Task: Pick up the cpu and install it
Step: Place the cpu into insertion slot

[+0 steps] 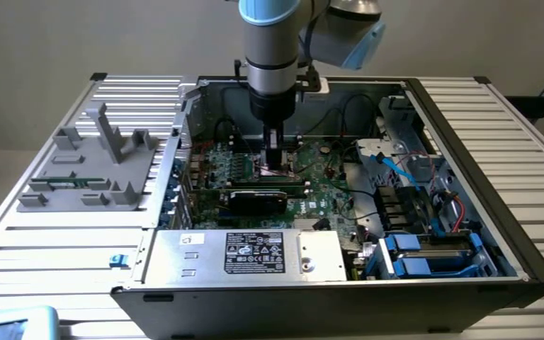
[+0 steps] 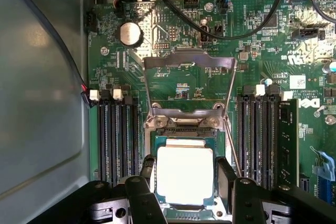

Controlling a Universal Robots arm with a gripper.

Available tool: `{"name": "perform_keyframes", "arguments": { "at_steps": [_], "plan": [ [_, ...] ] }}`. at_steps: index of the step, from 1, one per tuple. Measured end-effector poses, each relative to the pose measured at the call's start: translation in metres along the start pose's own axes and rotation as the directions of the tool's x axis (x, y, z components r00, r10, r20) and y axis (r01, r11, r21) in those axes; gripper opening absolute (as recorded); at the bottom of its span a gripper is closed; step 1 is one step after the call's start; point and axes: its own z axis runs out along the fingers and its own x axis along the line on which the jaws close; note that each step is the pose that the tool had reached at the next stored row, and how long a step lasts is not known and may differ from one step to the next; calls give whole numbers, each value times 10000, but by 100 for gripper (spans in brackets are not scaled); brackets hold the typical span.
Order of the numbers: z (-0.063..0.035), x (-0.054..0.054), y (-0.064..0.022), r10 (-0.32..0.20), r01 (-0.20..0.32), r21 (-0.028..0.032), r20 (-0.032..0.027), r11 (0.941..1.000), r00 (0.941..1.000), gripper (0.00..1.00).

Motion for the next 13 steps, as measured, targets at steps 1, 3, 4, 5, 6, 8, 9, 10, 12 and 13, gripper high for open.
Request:
{"name": "perform_keyframes", "arguments": {
  "at_steps": [1, 3, 4, 5, 6, 8, 9, 10, 12, 13],
  "plan": [
    [7, -1, -1, 0, 0, 0, 0, 10000, 10000, 55],
    [18, -1, -1, 0, 0, 0, 0, 10000, 10000, 55],
    [22, -2, -2, 1, -1, 0, 0, 10000, 10000, 55],
    [26, -2, -4, 1, -1, 0, 0, 10000, 10000, 55],
    [30, -2, -5, 0, 0, 0, 0, 10000, 10000, 55],
    [39, -3, -11, 1, -1, -3, 0, 10000, 10000, 55],
    [42, -4, -12, 0, 0, -3, 1, 10000, 10000, 55],
    [43, -4, -12, -2, 2, -3, 4, 10000, 10000, 55],
    [44, -3, -12, 0, 0, -4, 3, 10000, 10000, 55],
    [45, -3, -12, 0, 0, -4, 3, 10000, 10000, 55]
  ]
}}
